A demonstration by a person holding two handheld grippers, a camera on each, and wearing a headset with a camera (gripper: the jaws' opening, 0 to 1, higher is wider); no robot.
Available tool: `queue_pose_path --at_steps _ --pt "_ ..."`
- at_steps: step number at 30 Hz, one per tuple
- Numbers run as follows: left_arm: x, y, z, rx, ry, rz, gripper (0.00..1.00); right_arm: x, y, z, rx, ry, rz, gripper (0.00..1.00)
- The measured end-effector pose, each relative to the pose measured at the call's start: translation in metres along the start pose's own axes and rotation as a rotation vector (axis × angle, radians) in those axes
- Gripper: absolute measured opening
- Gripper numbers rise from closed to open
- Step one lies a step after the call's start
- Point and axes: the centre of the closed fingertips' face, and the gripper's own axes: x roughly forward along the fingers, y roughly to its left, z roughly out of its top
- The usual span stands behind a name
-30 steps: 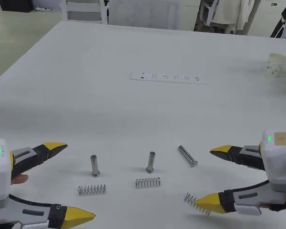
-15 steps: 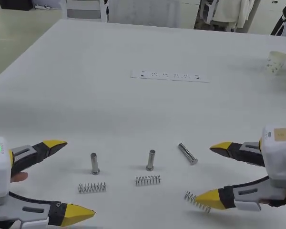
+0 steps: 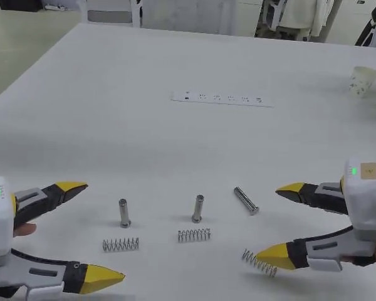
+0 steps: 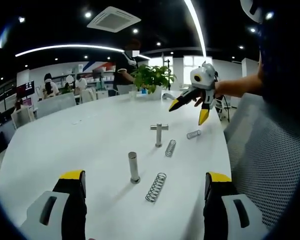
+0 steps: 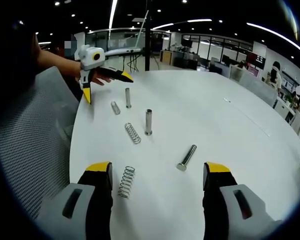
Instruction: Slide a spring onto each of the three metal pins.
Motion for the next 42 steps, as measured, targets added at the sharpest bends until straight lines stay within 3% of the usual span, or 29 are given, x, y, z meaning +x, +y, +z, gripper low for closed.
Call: queue_pose_path --at_steps 13,29,42 --pt "0.000 -0.001 0.000 -0.003 0.000 -0.002 0.96 0.003 -0.018 0.011 0.029 -0.002 -0.028 0.70" --pt "0.000 -0.002 -0.002 -0.012 0.004 0.004 0.96 0.024 -0.046 0.019 0.068 0.065 -0.069 0.58" --pt "0.000 -0.001 -0.002 -0.015 0.003 0.016 0.96 0.039 -0.063 0.018 0.121 0.158 -0.089 0.45"
